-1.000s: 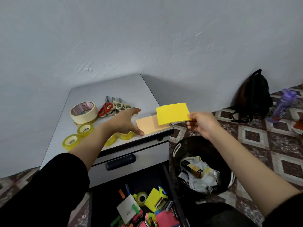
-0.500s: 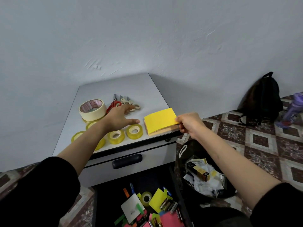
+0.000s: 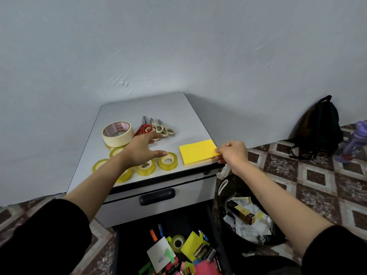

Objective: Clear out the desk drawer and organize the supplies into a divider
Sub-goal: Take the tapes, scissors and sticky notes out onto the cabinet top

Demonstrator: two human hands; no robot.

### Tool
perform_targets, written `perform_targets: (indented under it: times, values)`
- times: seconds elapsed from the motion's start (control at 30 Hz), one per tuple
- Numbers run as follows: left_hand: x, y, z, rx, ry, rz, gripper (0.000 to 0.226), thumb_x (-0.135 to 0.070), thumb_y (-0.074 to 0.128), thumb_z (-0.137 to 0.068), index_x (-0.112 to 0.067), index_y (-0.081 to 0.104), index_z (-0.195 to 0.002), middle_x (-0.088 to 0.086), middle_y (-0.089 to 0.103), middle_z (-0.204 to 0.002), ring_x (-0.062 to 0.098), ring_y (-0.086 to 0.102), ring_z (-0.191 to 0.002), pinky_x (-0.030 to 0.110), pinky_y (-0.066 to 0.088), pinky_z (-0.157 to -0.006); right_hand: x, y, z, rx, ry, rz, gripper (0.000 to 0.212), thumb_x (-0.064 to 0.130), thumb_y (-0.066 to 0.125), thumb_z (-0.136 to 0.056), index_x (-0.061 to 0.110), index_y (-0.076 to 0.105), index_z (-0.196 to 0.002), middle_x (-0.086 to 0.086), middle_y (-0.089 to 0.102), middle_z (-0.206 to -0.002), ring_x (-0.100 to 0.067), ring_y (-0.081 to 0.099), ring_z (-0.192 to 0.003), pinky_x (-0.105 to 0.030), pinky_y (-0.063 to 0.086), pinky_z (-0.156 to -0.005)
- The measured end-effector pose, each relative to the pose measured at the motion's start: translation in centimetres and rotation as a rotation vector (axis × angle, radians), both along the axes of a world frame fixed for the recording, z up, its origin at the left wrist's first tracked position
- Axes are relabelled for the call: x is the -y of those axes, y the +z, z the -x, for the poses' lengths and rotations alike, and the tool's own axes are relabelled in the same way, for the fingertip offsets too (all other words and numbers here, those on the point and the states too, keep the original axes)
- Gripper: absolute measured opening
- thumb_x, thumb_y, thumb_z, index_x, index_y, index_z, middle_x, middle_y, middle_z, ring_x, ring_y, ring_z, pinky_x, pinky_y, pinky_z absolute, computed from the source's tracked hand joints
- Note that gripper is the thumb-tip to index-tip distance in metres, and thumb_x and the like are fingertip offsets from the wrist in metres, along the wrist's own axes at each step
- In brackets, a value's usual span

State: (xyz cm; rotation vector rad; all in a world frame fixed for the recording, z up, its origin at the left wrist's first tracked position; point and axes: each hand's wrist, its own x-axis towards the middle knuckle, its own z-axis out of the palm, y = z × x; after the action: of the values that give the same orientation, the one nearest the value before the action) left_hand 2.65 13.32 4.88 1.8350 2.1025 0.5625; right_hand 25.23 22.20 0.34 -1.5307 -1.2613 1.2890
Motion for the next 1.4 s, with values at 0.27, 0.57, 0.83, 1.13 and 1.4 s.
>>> perform_targets:
  times: [0.27,0.57,0.83,1.13,1.4]
  values:
    - [3.3,0.4,-1.3,0.073,0.036,-0.122,0.047,-0.030,0.072,-0.080,-0.018,0.056,-0.123,-0.008,0.055,-0.124,0.007,0.052,-0.114,0.019,0.037,-0.087,1.7,1.6,-1.4,0.033,-0.022,-0.180,0.027,-0.003,0.057,-0.083,0.015,0.056,-0.063,-0.001,0.056,-0.063,-0.014,0.051,-0.048,-0.020,0.039,-0.042]
    - [12.2,-4.7,-3.2,0.330,0.101,-0.183,0.017,-0.013,0.072,-0.080,-0.024,0.064,-0.071,0.007,0.070,-0.086,0.008,0.064,-0.076,0.021,0.051,-0.074,9.5,-1.1,-0.9,-0.053,0.199,-0.158,0.028,-0.002,0.059,-0.086,0.014,0.057,-0.064,0.000,0.056,-0.060,-0.005,0.046,-0.036,-0.019,0.035,-0.040]
    - [21.4,-13.1,-0.8,0.275,0.217,0.096,0.008,-0.016,0.068,-0.084,-0.021,0.067,-0.078,-0.010,0.066,-0.075,-0.004,0.059,-0.070,0.008,0.042,-0.065,16.1,-10.1,1.5,0.062,0.420,-0.050,0.030,-0.005,0.061,-0.083,0.015,0.058,-0.061,-0.001,0.056,-0.057,-0.002,0.046,-0.031,-0.013,0.034,-0.036]
    - [25.4,-19.3,2.1,0.322,0.351,0.304,0.009,-0.014,0.064,-0.087,-0.016,0.068,-0.079,-0.004,0.064,-0.074,0.008,0.058,-0.072,0.016,0.039,-0.065,15.8,-16.1,1.9,0.322,0.503,0.010,0.032,-0.001,0.065,-0.080,0.020,0.059,-0.058,0.002,0.057,-0.056,-0.004,0.050,-0.038,-0.017,0.038,-0.045]
    - [23.1,-23.9,0.9,0.284,0.246,0.434,0.008,-0.018,0.064,-0.087,-0.014,0.069,-0.091,0.000,0.066,-0.090,0.009,0.057,-0.084,0.018,0.042,-0.076,14.3,-20.2,2.0,0.672,0.728,0.105,0.022,-0.002,0.061,-0.080,0.015,0.064,-0.066,-0.002,0.061,-0.067,-0.013,0.056,-0.052,-0.025,0.048,-0.055]
